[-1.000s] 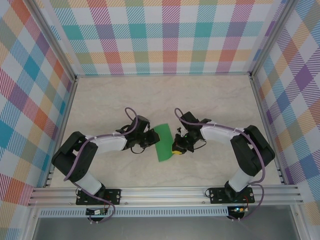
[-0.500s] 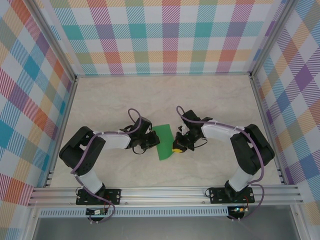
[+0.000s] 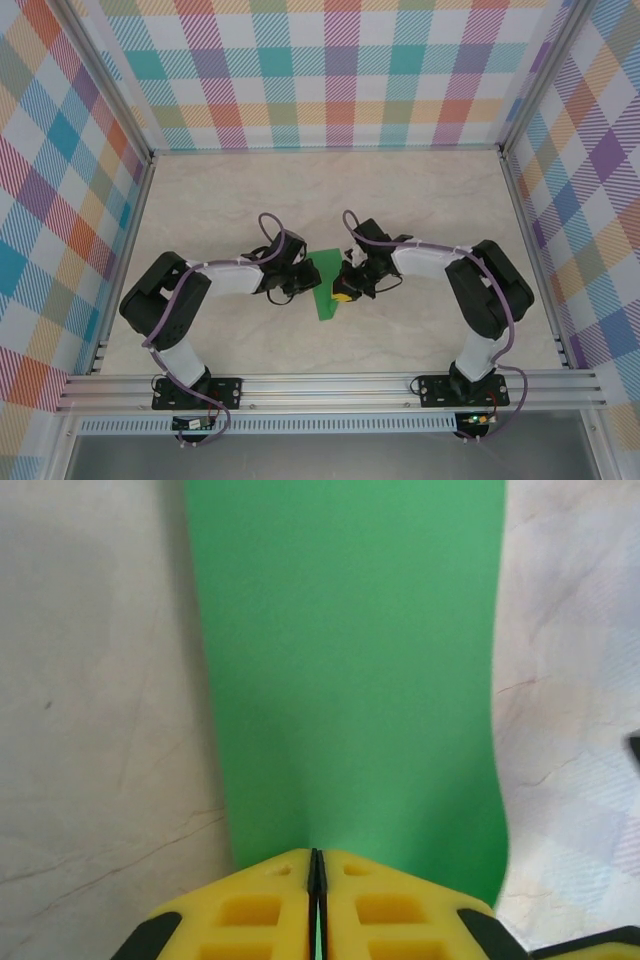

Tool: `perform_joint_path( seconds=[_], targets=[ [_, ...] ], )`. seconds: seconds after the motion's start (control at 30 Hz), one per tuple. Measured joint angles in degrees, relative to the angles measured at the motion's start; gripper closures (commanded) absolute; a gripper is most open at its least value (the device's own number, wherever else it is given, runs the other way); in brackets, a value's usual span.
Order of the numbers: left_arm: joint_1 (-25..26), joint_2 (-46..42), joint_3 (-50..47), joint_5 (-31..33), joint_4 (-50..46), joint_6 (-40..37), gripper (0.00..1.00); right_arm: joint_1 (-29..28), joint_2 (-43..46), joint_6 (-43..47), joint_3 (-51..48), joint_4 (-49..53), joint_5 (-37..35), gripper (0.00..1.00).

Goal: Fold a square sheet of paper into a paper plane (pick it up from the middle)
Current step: Third fold the triangle at the center of the table.

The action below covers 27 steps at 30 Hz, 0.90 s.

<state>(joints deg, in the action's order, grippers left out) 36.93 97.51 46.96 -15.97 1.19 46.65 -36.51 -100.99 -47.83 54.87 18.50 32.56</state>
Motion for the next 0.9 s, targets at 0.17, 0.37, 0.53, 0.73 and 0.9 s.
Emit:
perform_joint_path(
  seconds=[0.17,0.37,0.53,0.73,0.9],
  targets=[
    [-0.33,-0.87,3.19,3.02,-1.18,-0.02,0.89,-0.5,-0.66,-1.73,0.0,-3.78,-1.11,0.97],
    [-0.37,0.76,5.77,5.79,-3.21,-0.02,0.92,-0.5,-1.2,-3.96,-0.02,-8.5,-2.16,0.97],
    [-0.37,4.52,8.04,7.65,-7.19,-0.04,0.93,-0.52,-2.38,-5.57,-0.46,-12.11,-2.51,0.97],
    [-0.37,5.4,8.83,8.15,-8.61,-0.02,0.94,-0.63,-2.97,-5.99,-0.61,-13.38,-2.75,0.96],
    [-0.37,5.4,8.83,8.15,-8.59,-0.02,0.94,-0.72,-3.72,-5.97,-0.61,-13.38,-2.78,0.96]
  ],
)
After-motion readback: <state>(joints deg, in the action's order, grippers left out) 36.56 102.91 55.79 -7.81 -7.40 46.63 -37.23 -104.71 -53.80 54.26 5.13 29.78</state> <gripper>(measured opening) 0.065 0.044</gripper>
